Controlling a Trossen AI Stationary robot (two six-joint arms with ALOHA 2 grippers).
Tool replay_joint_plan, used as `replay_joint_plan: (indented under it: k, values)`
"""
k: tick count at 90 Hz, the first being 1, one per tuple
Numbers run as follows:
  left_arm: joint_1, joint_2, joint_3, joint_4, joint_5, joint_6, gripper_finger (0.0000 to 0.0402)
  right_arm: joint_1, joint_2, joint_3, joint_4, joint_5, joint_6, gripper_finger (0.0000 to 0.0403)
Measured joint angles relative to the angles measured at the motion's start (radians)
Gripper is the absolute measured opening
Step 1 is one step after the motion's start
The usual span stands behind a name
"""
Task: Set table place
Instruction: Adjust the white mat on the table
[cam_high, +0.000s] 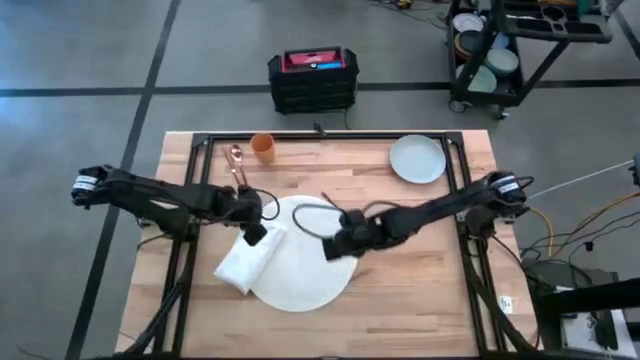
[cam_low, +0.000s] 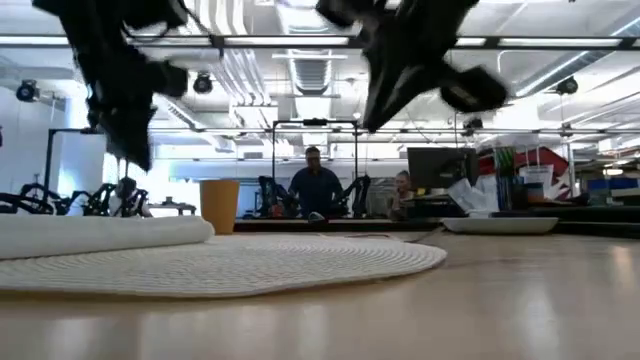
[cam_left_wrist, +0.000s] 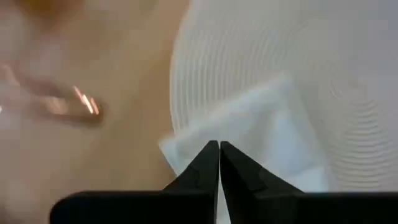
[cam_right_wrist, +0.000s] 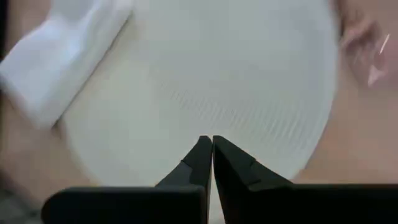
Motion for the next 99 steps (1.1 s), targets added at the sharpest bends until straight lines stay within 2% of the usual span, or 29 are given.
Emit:
replay_joint_plan:
  k: [6, 11, 20, 28, 47, 64, 76, 89, 99]
  values:
    - [-0.020, -0.053, 0.004, 0.000, 0.000, 0.123, 0.0000, -0.054, 0.024, 0.000, 0.065, -0.004, -0.070, 0.0000]
    - [-0.037, -0.101, 0.001, -0.001, 0.001, 0.167, 0.0000, -0.097, 0.054, 0.010, 0.156, -0.012, -0.118, 0.0000]
    - [-0.063, -0.199, -0.021, -0.038, 0.002, 0.157, 0.0000, -0.165, 0.122, 0.045, 0.315, -0.067, -0.151, 0.0000]
    - [-0.078, -0.286, -0.031, -0.087, 0.003, 0.103, 0.0000, -0.202, 0.191, 0.113, 0.350, -0.123, -0.161, 0.0000]
    - [-0.080, -0.443, -0.039, -0.164, 0.002, 0.042, 0.0000, -0.209, 0.355, 0.320, 0.222, -0.267, -0.223, 0.0000]
    - [-0.080, -0.498, -0.043, -0.295, 0.006, 0.018, 0.0000, -0.201, 0.492, 0.526, 0.137, -0.322, -0.267, 0.0000]
    - [-0.080, -0.513, -0.045, -0.354, 0.056, -0.020, 0.0000, -0.202, 0.551, 0.649, 0.039, -0.356, -0.325, 0.0000]
    - [-0.081, -0.524, -0.057, -0.367, 0.058, -0.042, 0.0000, -0.191, 0.577, 0.709, -0.105, -0.357, -0.410, 0.0000]
    - [-0.081, -0.525, -0.074, -0.365, 0.058, -0.052, 0.0000, -0.188, 0.595, 0.711, -0.108, -0.357, -0.431, 0.0000]
